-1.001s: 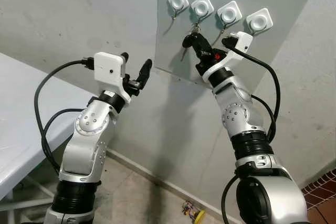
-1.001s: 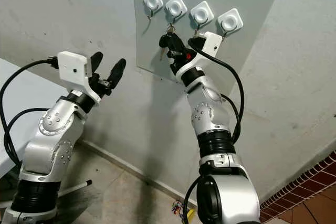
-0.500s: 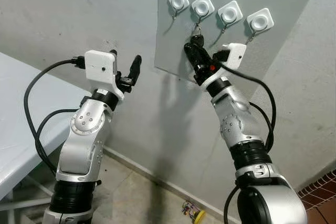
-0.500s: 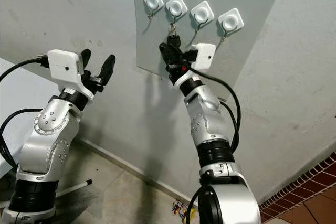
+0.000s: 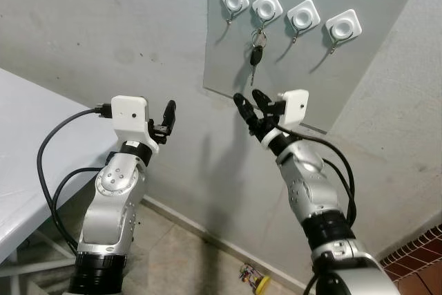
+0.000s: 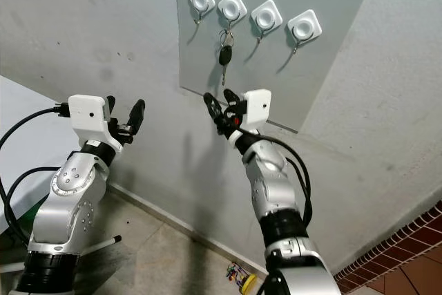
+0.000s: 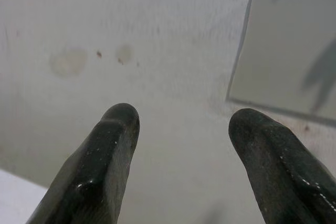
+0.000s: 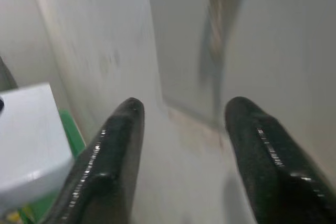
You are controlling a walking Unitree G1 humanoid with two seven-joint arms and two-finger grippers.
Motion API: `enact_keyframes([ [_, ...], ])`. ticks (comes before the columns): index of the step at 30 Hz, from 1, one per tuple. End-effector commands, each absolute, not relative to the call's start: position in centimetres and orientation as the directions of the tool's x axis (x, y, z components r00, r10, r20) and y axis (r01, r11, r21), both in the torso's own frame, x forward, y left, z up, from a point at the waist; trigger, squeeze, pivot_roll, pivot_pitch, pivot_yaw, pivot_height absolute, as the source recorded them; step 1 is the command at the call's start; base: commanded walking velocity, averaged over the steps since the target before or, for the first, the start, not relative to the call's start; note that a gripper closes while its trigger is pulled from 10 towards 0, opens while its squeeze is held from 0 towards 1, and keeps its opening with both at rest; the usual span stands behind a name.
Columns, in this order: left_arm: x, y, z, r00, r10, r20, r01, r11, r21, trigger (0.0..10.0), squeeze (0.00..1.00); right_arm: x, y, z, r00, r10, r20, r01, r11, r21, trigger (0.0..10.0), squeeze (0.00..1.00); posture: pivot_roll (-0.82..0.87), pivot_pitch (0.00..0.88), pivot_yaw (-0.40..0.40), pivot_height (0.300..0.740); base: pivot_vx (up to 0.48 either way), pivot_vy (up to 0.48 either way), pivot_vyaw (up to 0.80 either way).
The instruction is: Hang keys on a hook
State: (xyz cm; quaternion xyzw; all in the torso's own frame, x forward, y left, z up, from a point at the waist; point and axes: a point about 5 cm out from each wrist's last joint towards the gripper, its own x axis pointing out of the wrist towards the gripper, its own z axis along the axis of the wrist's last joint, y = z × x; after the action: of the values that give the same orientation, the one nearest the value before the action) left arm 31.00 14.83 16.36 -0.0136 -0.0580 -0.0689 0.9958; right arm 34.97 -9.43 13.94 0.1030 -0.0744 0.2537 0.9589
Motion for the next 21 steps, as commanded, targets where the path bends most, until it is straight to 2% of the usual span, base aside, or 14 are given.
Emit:
enact_keyframes([
  [1,30.8,14.9,14.8,0.989,-0.132,0.073,0.133,0.991,-0.005,10.0,0.00,34.5,-9.8,12.2,0.876,0.464,0.135,-0.480,0.867,0.136,10.0,1.00,-0.07,0.000,-0.048,0.740,0.000,0.000,0.00],
  [3,30.7,15.0,13.7,0.991,-0.124,0.053,0.123,0.992,0.015,10.0,0.00,34.0,-10.0,11.0,0.885,0.456,0.094,-0.465,0.878,0.112,10.0,1.00,-0.07,0.000,-0.048,0.740,0.000,0.000,0.00],
  [5,30.6,15.3,11.3,0.995,-0.102,-0.006,0.101,0.994,-0.045,10.0,0.00,33.1,-10.6,8.0,0.901,0.433,-0.021,-0.427,0.897,0.116,10.0,1.00,-0.09,0.000,-0.039,0.740,0.000,0.000,0.00],
  [9,30.0,15.7,7.5,0.992,-0.066,-0.103,0.070,0.997,0.032,10.0,0.00,31.5,-11.7,4.3,0.909,0.378,-0.176,-0.364,0.925,0.105,10.0,1.00,-0.10,0.000,-0.036,0.740,0.000,0.000,0.00],
  [10,29.5,15.8,5.3,0.980,-0.066,-0.186,0.070,0.997,0.013,10.0,0.00,30.6,-12.3,2.7,0.904,0.350,-0.245,-0.339,0.937,0.087,10.0,1.00,-0.10,0.000,-0.031,0.740,0.000,0.000,0.00],
  [17,27.7,16.2,0.9,0.941,-0.071,-0.331,0.089,0.995,0.038,10.0,0.00,28.2,-13.9,-0.6,0.874,0.277,-0.398,-0.283,0.958,0.046,10.0,1.00,-0.11,0.000,-0.031,0.740,0.000,0.000,0.00],
  [20,25.7,16.4,-2.2,0.885,-0.085,-0.459,0.121,0.991,0.049,10.0,0.00,26.1,-15.1,-2.8,0.832,0.223,-0.509,-0.252,0.968,0.013,10.0,1.00,-0.11,0.000,-0.029,0.740,0.000,0.000,0.00],
  [21,25.7,16.4,-2.2,0.885,-0.085,-0.459,0.121,0.991,0.049,10.0,0.00,26.1,-15.1,-2.8,0.832,0.223,-0.509,-0.252,0.968,0.013,10.0,1.00,-0.11,0.000,-0.029,0.740,0.000,0.000,0.00],
])
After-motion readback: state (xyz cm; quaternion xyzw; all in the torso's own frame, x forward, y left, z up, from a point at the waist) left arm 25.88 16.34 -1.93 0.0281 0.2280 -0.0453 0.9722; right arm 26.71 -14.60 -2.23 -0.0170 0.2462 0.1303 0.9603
